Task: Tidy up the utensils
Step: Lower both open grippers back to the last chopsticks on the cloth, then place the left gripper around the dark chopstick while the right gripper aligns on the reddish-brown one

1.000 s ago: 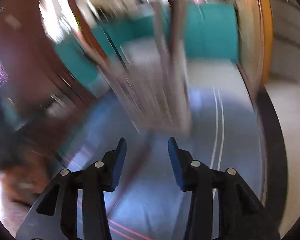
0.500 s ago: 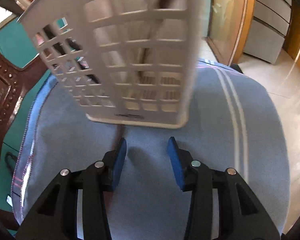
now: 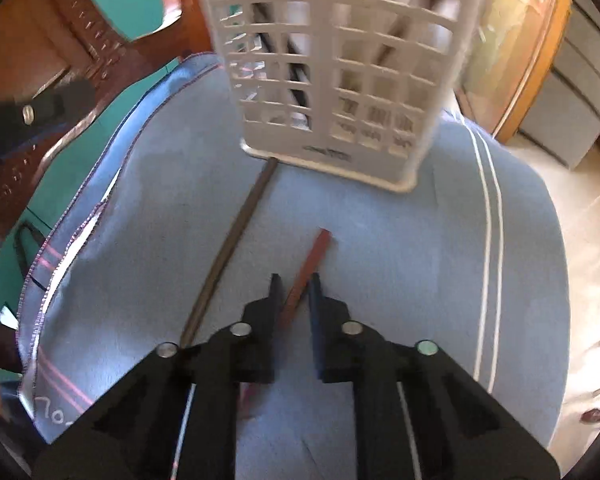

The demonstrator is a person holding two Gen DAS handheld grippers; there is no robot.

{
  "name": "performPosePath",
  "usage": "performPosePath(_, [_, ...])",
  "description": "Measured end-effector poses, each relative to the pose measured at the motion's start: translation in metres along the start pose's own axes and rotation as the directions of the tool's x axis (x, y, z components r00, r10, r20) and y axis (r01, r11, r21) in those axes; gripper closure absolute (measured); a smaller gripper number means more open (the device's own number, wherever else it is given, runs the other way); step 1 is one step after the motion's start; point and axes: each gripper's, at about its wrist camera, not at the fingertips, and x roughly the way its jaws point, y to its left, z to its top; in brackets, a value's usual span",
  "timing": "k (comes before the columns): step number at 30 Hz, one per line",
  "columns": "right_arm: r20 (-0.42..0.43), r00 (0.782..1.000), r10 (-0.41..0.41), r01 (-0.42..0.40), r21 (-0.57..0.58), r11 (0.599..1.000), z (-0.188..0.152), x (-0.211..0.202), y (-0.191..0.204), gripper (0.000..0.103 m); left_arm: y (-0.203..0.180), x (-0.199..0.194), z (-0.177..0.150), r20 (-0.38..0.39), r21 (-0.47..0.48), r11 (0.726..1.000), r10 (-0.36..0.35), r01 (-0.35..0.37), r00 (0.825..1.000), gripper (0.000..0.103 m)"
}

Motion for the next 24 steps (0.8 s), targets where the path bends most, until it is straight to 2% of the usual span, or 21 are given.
performPosePath(3, [0.015,0.999,-0.039,0.037,0.096,0.995,-0.003,-0.006,-0.026,0.097,-0.009,0.004,-0.006,-0.015,0.027,1.0,-0.002,0.002,1.0,0.067])
performPosePath(7, [0.025,0.997,-0.071,0.062,0.265,0.962,-0.009,-0.011,-0.071,0.096,-0.022,0.013,-0.015,-0.046,0.065,0.998,0.001,0.002,0.999,0.063])
performPosePath(10, [0.032,0.999,-0.021,0.009,0.35,0.937,-0.015,-0.015,-0.09,0.095,-0.03,0.02,-0.02,-0.072,0.088,0.996,0.0,0.006,0.997,0.059])
performPosePath(13, [0.036,0.999,0.001,-0.014,0.371,0.928,-0.015,-0.017,-0.104,0.086,-0.037,0.029,-0.024,-0.096,0.106,0.994,0.004,0.006,0.995,0.053])
performPosePath(18, [0.044,0.999,-0.007,-0.009,0.358,0.934,-0.012,-0.025,-0.111,0.071,-0.053,0.052,-0.036,-0.173,0.133,0.991,0.009,0.015,0.985,0.05])
performPosePath(20, [0.045,0.999,-0.017,0.0,0.354,0.935,-0.005,-0.022,-0.117,0.07,-0.058,0.06,-0.04,-0.196,0.15,0.989,0.015,0.015,0.98,0.05])
performPosePath(24, [0.039,0.999,-0.021,0.006,0.353,0.936,-0.013,-0.024,-0.118,0.07,-0.068,0.071,-0.048,-0.234,0.197,0.98,0.036,0.011,0.972,0.044])
